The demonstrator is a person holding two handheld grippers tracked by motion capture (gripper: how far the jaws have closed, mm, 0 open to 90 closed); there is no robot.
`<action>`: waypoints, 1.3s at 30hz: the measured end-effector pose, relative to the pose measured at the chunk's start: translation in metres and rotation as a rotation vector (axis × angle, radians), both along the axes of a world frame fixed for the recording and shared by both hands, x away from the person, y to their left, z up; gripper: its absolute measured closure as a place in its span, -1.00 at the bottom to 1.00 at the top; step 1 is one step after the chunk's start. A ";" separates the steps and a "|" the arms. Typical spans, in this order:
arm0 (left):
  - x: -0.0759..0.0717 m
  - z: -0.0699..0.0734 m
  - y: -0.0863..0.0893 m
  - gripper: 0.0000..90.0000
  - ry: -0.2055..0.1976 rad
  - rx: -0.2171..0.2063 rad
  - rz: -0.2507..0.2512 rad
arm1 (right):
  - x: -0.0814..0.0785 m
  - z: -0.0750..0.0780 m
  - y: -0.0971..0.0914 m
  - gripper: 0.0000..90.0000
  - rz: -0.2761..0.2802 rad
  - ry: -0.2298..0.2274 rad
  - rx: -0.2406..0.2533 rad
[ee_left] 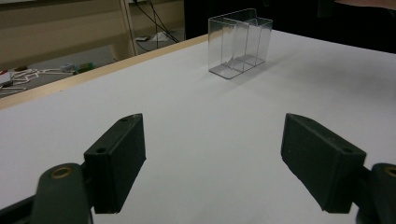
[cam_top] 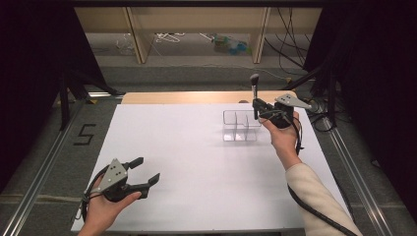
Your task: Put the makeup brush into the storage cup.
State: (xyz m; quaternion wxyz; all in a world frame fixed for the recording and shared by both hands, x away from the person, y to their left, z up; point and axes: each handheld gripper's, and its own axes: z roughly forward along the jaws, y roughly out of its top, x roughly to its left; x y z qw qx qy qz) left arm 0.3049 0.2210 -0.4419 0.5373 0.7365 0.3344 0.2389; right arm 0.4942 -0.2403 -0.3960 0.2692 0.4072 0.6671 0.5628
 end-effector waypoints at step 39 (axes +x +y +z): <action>0.000 0.000 0.000 -0.51 0.000 0.001 -0.002 | 0.008 -0.006 -0.003 0.77 -0.019 0.035 -0.009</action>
